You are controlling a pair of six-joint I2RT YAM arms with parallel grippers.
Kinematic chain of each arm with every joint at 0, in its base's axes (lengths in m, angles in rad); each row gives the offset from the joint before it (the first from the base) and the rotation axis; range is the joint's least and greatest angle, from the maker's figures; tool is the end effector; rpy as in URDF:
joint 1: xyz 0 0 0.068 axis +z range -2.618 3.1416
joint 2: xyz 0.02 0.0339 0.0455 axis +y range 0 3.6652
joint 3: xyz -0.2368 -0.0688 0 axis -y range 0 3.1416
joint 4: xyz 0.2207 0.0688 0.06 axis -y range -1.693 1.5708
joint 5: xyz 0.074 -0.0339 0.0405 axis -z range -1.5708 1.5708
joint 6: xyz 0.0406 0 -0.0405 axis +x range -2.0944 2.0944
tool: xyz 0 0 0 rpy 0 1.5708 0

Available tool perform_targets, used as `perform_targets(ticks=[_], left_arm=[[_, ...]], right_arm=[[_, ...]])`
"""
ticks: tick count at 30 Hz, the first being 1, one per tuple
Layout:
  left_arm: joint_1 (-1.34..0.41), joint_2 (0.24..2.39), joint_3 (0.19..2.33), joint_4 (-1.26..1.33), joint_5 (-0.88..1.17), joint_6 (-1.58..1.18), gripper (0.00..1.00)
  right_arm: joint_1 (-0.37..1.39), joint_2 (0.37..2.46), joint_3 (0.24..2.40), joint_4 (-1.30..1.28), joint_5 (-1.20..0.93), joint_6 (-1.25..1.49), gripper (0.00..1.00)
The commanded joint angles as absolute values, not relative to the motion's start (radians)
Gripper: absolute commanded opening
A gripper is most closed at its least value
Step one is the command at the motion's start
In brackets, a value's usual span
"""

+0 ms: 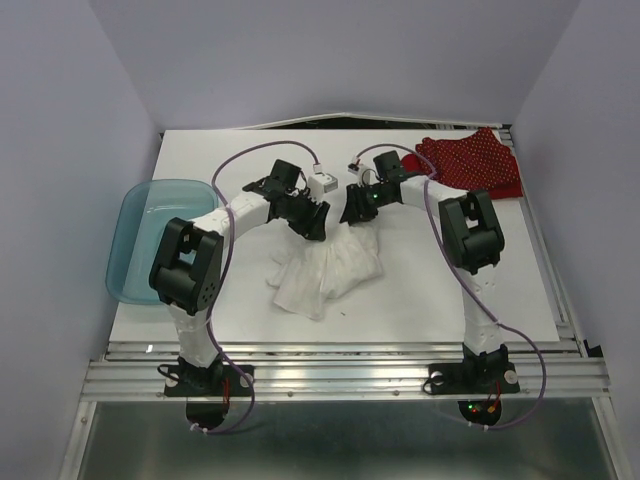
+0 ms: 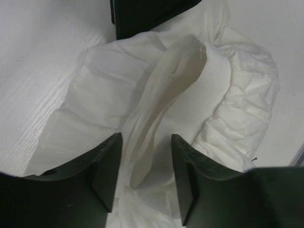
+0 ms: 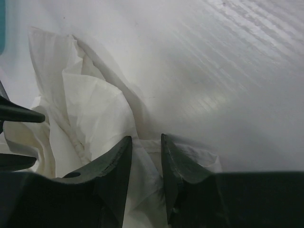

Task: Fold and stack the skirts
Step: Fold the skirt

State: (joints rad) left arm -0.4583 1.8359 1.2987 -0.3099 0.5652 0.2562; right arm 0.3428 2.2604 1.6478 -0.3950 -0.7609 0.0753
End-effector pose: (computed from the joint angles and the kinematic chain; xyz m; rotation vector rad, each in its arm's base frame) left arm 0.3258 -0.1850 0.1995 1.0729 2.1293 -0.7752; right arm 0.4059 0.1746 0.1309 -0.6256 2.4612 1.1384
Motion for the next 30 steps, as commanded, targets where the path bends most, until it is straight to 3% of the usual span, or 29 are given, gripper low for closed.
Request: perform_targets(ticks=[1,5,6,9,13,14,15,18,20,30], left_arm=[[-0.459,1.81,1.325,-0.27,0.637,0.236,0.46],[-0.459,1.764,1.315,-0.275,0.673,0.244,0.13],[-0.459,1.758,1.316,-0.279,0.675,0.245,0.09],[-0.459,1.74,1.321,-0.304,0.676,0.247,0.0],[-0.459,1.723,1.336,-0.35,0.687,0.274,0.0],[-0.459,1.723,1.338,-0.369,0.681,0.275,0.02],[-0.457,1.717,1.332,-0.382,0.666,0.275,0.11],[-0.436,1.674,1.281,-0.388,0.652,0.262,0.43],[-0.425,1.648,1.266,-0.422,0.652,0.27,0.5],[-0.41,1.6,1.125,-0.489,0.589,0.29,0.6]], right_arm=[[0.376,2.267,1.652,-0.425,-0.782,0.029,0.37],[0.385,2.25,1.602,-0.423,-0.804,0.017,0.36],[0.385,2.246,1.592,-0.422,-0.807,0.012,0.36],[0.396,2.235,1.571,-0.416,-0.818,0.012,0.36],[0.405,2.235,1.552,-0.411,-0.812,0.012,0.35],[0.405,2.238,1.552,-0.411,-0.81,0.012,0.35],[0.405,2.238,1.552,-0.41,-0.807,0.011,0.35],[0.405,2.232,1.548,-0.413,-0.801,0.012,0.35],[0.405,2.224,1.542,-0.411,-0.798,0.011,0.35],[0.414,2.221,1.548,-0.426,-0.793,-0.032,0.35]])
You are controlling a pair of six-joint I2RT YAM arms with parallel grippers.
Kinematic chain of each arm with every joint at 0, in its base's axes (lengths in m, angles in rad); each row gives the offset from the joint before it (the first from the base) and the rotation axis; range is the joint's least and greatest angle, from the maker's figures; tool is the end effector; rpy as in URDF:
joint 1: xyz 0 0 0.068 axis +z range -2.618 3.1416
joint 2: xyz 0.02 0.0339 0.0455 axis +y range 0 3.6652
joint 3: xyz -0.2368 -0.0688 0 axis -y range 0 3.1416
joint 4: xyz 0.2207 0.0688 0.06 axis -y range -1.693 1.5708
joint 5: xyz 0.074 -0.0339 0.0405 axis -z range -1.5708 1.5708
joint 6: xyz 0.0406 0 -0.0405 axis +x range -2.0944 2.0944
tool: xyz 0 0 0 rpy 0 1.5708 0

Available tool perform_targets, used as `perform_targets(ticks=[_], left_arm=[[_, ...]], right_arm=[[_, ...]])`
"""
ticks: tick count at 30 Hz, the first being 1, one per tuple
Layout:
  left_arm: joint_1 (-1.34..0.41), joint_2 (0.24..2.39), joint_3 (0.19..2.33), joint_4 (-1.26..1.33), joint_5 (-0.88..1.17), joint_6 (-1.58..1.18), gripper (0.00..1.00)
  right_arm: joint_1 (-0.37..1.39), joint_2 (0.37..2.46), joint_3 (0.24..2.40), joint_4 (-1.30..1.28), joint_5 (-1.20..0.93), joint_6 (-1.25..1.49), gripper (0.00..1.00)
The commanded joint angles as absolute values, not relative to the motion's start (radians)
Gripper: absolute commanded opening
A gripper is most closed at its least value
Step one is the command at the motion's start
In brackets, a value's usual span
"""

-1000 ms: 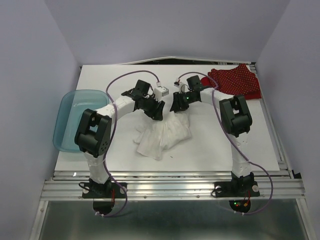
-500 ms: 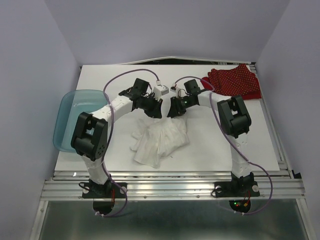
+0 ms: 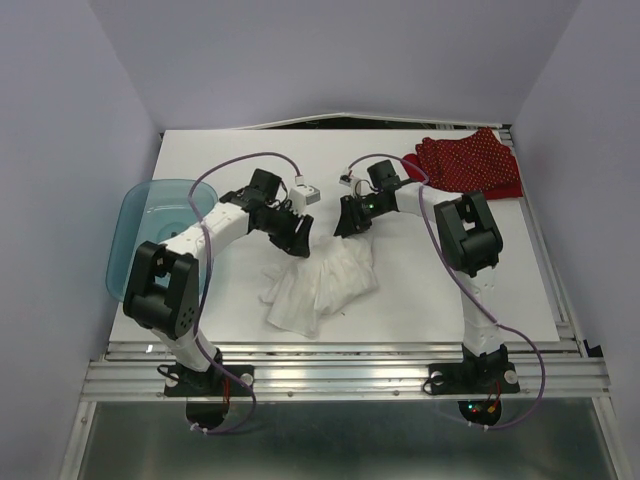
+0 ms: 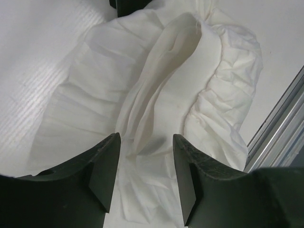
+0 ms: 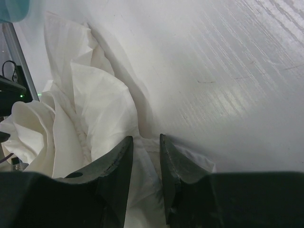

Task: Fold and stack the skirts
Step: Fold the skirt

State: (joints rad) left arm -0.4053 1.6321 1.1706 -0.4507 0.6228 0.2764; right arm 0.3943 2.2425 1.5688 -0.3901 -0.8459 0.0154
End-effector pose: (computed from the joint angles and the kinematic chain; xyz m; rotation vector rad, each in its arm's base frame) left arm 0.2887 -0.1496 0.2207 1.0532 2.1781 -0.8254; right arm 0.3819 0.1918 0.1198 -0.7710 2.4445 1.2562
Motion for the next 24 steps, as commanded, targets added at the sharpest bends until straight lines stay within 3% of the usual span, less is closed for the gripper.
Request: perform_targets(ticks=[1,5,7,11,15,24], left_arm=[[-0.41,1.6,1.12,-0.489,0.594,0.287,0.6],[-0.411,1.617,1.103,-0.476,0.635,0.275,0.6],[-0.411,1.634,1.1,-0.459,0.655,0.264,0.55],[-0.411,1.67,1.115,-0.431,0.707,0.244,0.37],[-0.411,1.69,1.153,-0.413,0.755,0.232,0.0],[-0.411,1.576,1.226,-0.315,0.698,0.17,0.0]], right_arm=[[0.414,2.221,1.548,-0.428,-0.792,-0.032,0.35],[0.423,2.223,1.545,-0.431,-0.79,-0.035,0.35],[0.423,2.221,1.543,-0.431,-0.795,-0.037,0.35],[0.433,2.221,1.537,-0.433,-0.796,-0.043,0.35],[0.442,2.22,1.526,-0.431,-0.804,-0.06,0.33],[0.451,2.209,1.48,-0.43,-0.818,-0.107,0.32]])
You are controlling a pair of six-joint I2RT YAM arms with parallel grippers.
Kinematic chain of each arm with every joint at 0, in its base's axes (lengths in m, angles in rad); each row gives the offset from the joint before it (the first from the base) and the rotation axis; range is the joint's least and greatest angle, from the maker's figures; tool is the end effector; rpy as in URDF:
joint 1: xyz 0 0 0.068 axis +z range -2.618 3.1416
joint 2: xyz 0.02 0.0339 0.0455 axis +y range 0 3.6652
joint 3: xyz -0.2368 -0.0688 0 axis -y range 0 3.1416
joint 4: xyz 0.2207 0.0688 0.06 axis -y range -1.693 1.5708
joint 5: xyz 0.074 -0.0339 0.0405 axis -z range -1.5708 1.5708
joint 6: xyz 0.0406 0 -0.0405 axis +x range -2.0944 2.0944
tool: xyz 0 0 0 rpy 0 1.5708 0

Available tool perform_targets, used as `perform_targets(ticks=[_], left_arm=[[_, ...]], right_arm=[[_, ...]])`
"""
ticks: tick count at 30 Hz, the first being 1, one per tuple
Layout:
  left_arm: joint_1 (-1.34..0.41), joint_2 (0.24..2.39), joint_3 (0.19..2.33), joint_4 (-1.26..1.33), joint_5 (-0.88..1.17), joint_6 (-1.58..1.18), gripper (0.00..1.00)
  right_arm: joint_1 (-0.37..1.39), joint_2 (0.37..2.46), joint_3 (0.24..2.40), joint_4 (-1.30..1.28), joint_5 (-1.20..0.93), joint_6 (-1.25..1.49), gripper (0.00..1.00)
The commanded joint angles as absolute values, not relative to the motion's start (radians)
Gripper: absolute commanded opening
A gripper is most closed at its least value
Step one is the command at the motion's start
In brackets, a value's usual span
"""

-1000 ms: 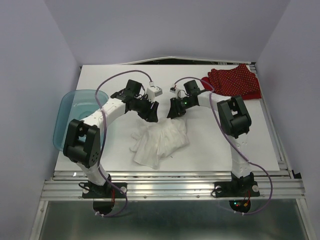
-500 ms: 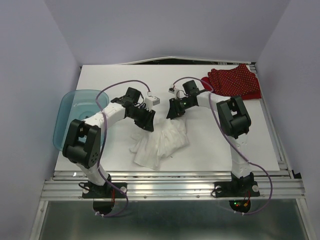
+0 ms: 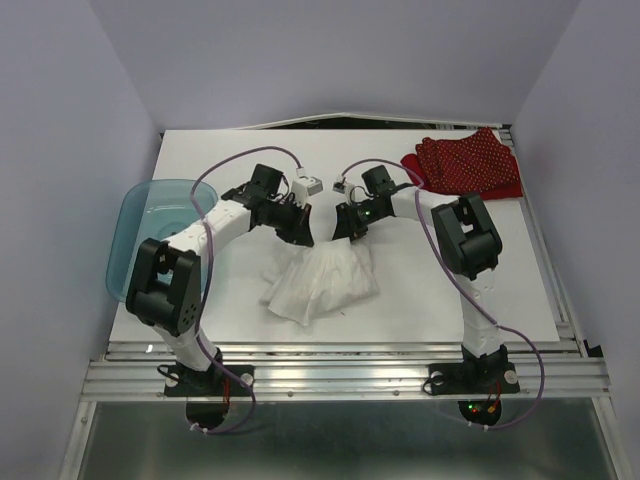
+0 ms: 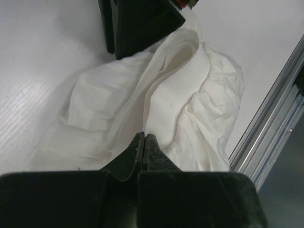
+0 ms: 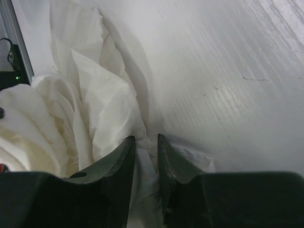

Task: Fold and stack the skirts
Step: Fold the skirt

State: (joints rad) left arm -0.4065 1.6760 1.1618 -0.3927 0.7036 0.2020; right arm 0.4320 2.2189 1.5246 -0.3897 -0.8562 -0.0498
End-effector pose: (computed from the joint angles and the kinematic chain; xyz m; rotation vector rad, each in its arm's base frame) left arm 0.2938 -0.1551 0.2100 1.0047 2.1900 -0.9570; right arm 0.3668 0.2029 0.1183 -0.8899 2.4100 1.2641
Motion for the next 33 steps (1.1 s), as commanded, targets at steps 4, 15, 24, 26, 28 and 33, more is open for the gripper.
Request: perform_targets(ticks=[4,15,24,26,28,33], left_arm=[[-0.411,1.546,1.201,-0.258,0.644,0.132,0.0],[-0.411,1.735,1.17,-0.086,0.554,0.04,0.0],[-0.411,1.96,1.253,-0.152,0.476,0.022,0.0],[-0.414,1.988,1.269,-0.169,0.453,0.017,0.0],[-0.417,1.997,1.279,-0.176,0.443,0.014,0.0],[-0.428,2.0,1.278,-0.184,0.43,0.006,0.0]], right_arm=[[0.46,2.207,1.471,-0.425,-0.825,-0.12,0.31],[0.46,2.224,1.463,-0.411,-0.848,-0.127,0.3],[0.46,2.178,1.471,-0.434,-0.662,-0.133,0.29],[0.44,2.148,1.48,-0.454,-0.547,-0.135,0.3],[0.416,2.117,1.483,-0.462,-0.468,-0.138,0.32],[0.35,1.966,1.531,-0.526,-0.252,-0.144,0.38]])
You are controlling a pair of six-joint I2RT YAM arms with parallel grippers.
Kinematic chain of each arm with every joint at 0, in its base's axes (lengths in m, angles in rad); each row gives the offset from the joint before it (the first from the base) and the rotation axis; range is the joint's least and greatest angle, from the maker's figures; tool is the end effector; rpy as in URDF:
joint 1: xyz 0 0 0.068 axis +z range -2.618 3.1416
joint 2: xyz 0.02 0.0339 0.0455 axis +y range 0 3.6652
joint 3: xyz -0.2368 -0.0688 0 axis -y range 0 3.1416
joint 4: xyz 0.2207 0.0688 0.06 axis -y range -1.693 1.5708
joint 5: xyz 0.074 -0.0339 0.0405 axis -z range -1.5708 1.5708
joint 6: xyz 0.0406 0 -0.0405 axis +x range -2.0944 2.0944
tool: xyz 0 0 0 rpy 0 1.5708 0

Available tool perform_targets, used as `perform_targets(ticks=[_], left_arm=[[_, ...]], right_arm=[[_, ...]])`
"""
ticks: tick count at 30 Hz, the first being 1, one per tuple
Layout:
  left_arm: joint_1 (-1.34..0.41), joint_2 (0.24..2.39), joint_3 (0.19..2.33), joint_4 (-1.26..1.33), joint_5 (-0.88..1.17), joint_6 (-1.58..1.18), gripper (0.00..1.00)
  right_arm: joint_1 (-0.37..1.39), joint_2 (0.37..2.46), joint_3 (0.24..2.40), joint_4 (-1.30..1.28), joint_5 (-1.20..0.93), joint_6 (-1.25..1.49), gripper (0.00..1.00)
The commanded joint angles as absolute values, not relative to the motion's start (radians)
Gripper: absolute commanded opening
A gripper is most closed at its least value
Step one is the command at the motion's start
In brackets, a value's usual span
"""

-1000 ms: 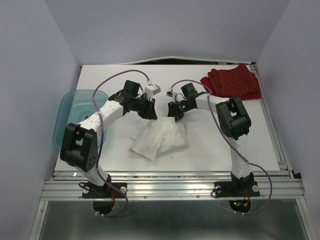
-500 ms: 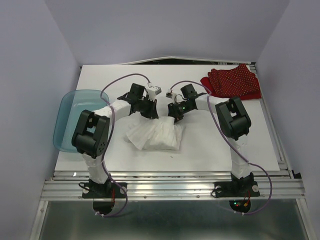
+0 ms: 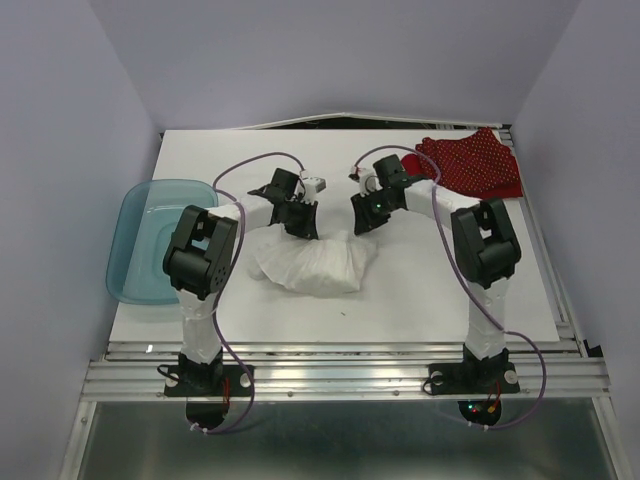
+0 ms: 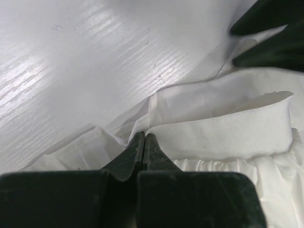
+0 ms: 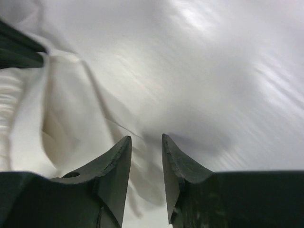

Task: Fold and stack the skirts
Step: Fold the skirt

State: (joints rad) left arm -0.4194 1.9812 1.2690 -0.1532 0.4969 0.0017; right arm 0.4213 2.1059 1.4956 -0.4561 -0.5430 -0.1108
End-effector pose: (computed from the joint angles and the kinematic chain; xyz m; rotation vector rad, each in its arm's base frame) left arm 0.3500 -0.1772 0.1483 0.7326 2.3378 -0.7915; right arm 0.3643 0.1862 0.1447 -0.8674 2.4704 0.8223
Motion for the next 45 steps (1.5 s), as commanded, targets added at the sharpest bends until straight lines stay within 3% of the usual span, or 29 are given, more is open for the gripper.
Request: perform_targets(ticks=[1,4,9,12,16,19,25,30,39,43,45], left_arm=[[-0.431,1.997,1.278,-0.181,0.425,-0.008,0.0],[-0.442,1.976,1.267,-0.172,0.417,-0.063,0.0],[-0.463,1.939,1.253,-0.149,0.345,-0.169,0.0],[-0.471,1.928,1.227,-0.124,0.316,-0.224,0.0],[-0.491,1.924,1.201,-0.107,0.282,-0.259,0.0],[-0.492,1.93,1.192,-0.092,0.273,-0.278,0.0],[-0.492,1.962,1.209,-0.094,0.282,-0.285,0.0],[-0.491,1.973,1.221,-0.095,0.279,-0.285,0.0],[-0.427,1.89,1.23,-0.086,0.389,-0.22,0.0],[-0.388,1.706,1.194,-0.051,0.472,-0.147,0.22],[-0.388,1.608,1.169,-0.066,0.552,-0.126,0.4]], right_arm=[[0.339,1.965,1.537,-0.532,-0.244,-0.144,0.39],[0.325,1.864,1.555,-0.551,-0.242,-0.12,0.57],[0.325,1.795,1.615,-0.598,-0.457,0.053,0.64],[0.325,1.79,1.571,-0.537,-0.711,0.233,0.66],[0.36,1.77,1.369,-0.258,-0.977,0.55,0.69],[0.419,1.758,1.188,0.013,-1.023,0.74,0.71],[0.495,1.825,0.973,0.376,-1.065,0.933,0.71],[0.495,1.957,0.879,0.304,-1.013,0.819,0.67],[0.465,2.18,0.951,0.264,-1.011,0.723,0.57],[0.465,2.138,0.953,0.239,-1.011,0.703,0.54],[0.465,2.091,0.954,0.227,-1.009,0.701,0.52]])
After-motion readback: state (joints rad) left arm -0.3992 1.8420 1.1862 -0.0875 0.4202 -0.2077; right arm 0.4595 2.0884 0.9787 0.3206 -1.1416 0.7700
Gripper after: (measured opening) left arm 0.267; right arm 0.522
